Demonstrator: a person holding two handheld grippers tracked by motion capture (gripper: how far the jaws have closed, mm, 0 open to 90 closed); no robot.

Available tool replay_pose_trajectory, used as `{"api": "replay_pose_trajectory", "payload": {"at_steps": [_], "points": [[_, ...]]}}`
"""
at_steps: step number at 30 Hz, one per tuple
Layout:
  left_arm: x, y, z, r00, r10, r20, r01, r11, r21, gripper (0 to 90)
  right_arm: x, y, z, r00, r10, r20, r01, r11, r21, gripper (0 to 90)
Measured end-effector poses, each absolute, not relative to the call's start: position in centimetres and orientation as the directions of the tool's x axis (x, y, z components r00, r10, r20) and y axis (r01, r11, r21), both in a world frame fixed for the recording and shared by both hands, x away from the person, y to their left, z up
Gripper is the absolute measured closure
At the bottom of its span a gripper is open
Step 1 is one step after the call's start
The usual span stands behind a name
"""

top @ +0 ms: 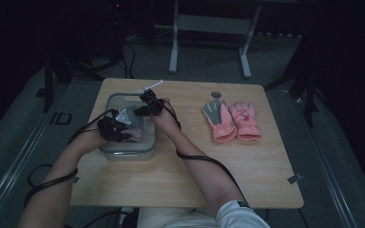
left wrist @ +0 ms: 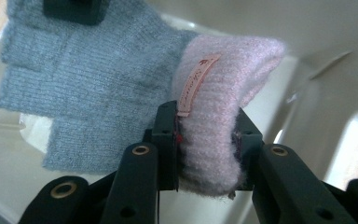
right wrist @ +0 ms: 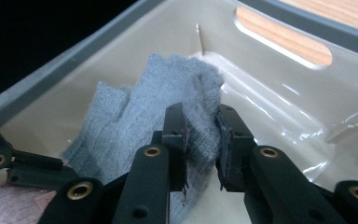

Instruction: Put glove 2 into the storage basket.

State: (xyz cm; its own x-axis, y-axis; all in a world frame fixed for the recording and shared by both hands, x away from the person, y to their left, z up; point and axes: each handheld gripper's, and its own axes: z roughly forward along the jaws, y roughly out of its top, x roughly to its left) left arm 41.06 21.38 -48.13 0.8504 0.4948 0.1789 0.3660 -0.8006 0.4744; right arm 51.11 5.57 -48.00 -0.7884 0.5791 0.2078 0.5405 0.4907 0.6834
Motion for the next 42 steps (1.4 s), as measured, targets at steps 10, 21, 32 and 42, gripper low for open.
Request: {"api": "replay_pose_trajectory", "payload": {"at_steps": [10, 21, 32, 42], "points": [[42.1, 20.5, -49.3, 0.877, 0.446, 0.181, 0.352, -0.851, 0.39, 68.9, 51.4, 6.7, -48.6, -0.779, 0.606, 0.162, 0.563, 0.561, 0.607, 74.4], [42.1, 20.5, -49.2, 0.86, 0.481, 0.169, 0.386, -0.832, 0.399, 52.0, 51.2, 6.1, -47.9, -0.77, 0.609, 0.189, 0.583, 0.551, 0.598, 60.8], [40.4, 21.3, -47.2, 0.8, 0.589, 0.112, 0.466, -0.728, 0.503, 13.0, 49.3, 2.4, -45.0, -0.798, 0.561, 0.22, 0.541, 0.505, 0.673, 60.4], [39.9, 20.1, -45.8, 0.768, 0.64, 0.032, 0.519, -0.651, 0.554, 2.5, 47.1, -1.1, -43.3, -0.821, 0.544, 0.175, 0.491, 0.514, 0.704, 56.2]]}}
